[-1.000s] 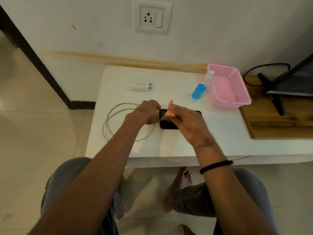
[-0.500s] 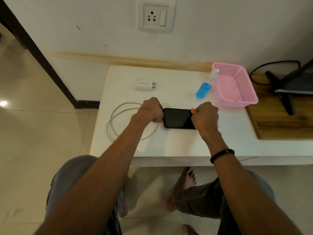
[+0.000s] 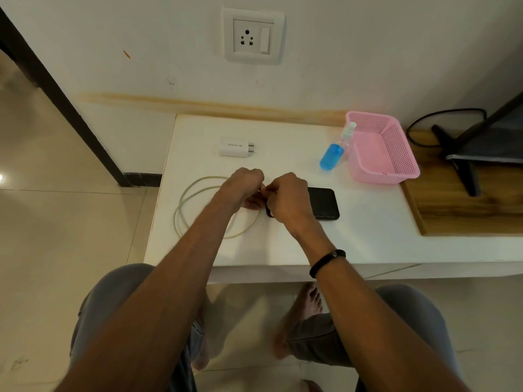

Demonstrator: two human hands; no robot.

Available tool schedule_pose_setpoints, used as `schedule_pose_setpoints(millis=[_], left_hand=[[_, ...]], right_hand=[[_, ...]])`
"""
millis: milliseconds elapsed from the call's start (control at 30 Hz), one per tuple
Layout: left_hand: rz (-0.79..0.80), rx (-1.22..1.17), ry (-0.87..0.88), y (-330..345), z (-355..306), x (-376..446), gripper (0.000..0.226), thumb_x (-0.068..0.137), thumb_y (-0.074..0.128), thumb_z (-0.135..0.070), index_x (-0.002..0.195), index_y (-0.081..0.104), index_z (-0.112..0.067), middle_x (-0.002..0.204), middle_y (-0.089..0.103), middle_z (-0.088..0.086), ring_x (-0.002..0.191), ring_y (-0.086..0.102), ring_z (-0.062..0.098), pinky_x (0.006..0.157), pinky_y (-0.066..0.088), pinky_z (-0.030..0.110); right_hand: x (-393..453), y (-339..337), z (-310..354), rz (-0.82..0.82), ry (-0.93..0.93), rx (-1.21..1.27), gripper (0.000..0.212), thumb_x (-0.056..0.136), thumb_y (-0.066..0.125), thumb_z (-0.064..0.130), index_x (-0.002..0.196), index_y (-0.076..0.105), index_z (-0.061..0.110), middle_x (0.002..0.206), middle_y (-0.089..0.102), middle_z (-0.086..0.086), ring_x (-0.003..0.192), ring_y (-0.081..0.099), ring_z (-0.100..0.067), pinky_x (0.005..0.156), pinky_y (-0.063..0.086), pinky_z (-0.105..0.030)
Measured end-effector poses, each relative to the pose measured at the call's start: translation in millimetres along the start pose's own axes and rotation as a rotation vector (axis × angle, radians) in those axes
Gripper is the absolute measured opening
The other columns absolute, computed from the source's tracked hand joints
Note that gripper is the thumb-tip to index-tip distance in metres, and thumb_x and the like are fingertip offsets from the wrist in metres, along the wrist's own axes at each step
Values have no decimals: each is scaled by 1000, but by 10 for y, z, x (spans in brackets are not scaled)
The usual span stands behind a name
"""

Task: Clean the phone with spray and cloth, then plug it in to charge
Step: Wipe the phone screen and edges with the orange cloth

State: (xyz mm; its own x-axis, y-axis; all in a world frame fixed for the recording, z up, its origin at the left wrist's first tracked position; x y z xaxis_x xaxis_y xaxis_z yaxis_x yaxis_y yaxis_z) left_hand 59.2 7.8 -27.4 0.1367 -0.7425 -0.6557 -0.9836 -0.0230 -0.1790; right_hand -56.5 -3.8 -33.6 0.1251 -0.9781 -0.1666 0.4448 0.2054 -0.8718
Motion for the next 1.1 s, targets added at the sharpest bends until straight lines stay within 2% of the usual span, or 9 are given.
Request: schedule_pose_setpoints(millis=[200,300,467,600,733,800,867,967,1100], left_hand=[[4,-16,-16,6,12,22,59,105,40,-45,115,66,7,106,74,26,95,75,38,94,61,47],[-6,-11,-3,20,14,31,63,105,42,-50,115,66,7,106,75,25,99,75,37,95,61,46],[-37,28,41,37,18,43,60,103,48,-48,115,67,8,106,76,25,99,76,37,92,62,44],[-68,155,104,83,-25,45,58,102,52,-47,112,67,8,100,76,23,91,77,35,87,64,42],[-88,214,128,110,-26,50,55,100,56,-46,109,68,7,94,77,21,87,78,32,85,65,40],[-91,224,120,108,-22,62,53,99,57,-45,108,69,5,92,78,18,85,79,31,84,65,40],[-93,237,113,109,-34,64,51,99,56,-45,108,70,4,90,78,18,84,79,30,84,65,40],[-98,265,122,117,-56,50,52,99,56,-45,107,70,4,91,79,20,84,79,31,85,65,41],[-82,291,139,116,-66,24,56,100,56,-47,110,69,6,95,78,22,89,79,33,89,63,43]], right_hand=[[-407,-86,-181,158,-130,28,14,94,74,21,101,82,13,88,77,-3,59,58,-4,69,55,-19],[-469,-203,-439,219,-27,-64,20,92,75,24,105,80,10,98,76,-7,73,67,-13,81,60,-33],[-418,-682,-885,78,63,47,18,89,77,37,92,80,19,85,70,6,70,62,-6,59,42,-14],[-378,-813,-1062,16,155,461,13,83,81,37,86,77,26,81,73,8,76,70,-12,71,57,-24],[-288,-759,-1185,-155,215,206,23,91,76,34,94,76,12,82,69,3,74,67,-11,65,51,-19],[-272,-663,-1187,-138,218,110,26,95,72,31,100,77,6,90,73,-8,84,71,-21,79,57,-31],[-296,-584,-1118,-100,202,140,24,95,71,32,97,77,9,86,74,-8,80,72,-18,74,55,-27],[-343,-509,-980,53,141,324,15,90,77,36,87,77,21,73,75,1,69,72,-7,63,51,-17],[-340,-560,-942,367,184,1138,24,92,72,10,113,74,-2,108,75,-23,102,73,-34,87,61,-37]])
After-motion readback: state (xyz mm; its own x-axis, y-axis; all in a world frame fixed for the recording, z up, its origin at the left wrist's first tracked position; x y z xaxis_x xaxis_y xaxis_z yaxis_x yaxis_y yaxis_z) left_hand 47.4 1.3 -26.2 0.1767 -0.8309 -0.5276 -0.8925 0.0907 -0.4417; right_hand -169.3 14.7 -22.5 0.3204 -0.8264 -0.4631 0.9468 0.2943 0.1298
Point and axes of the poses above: each hand's wrist, its own x-axis towards the middle knuckle, its own y-axis out of the palm, z = x × y, the point moved 3 cm from there along x, towards the middle knuckle
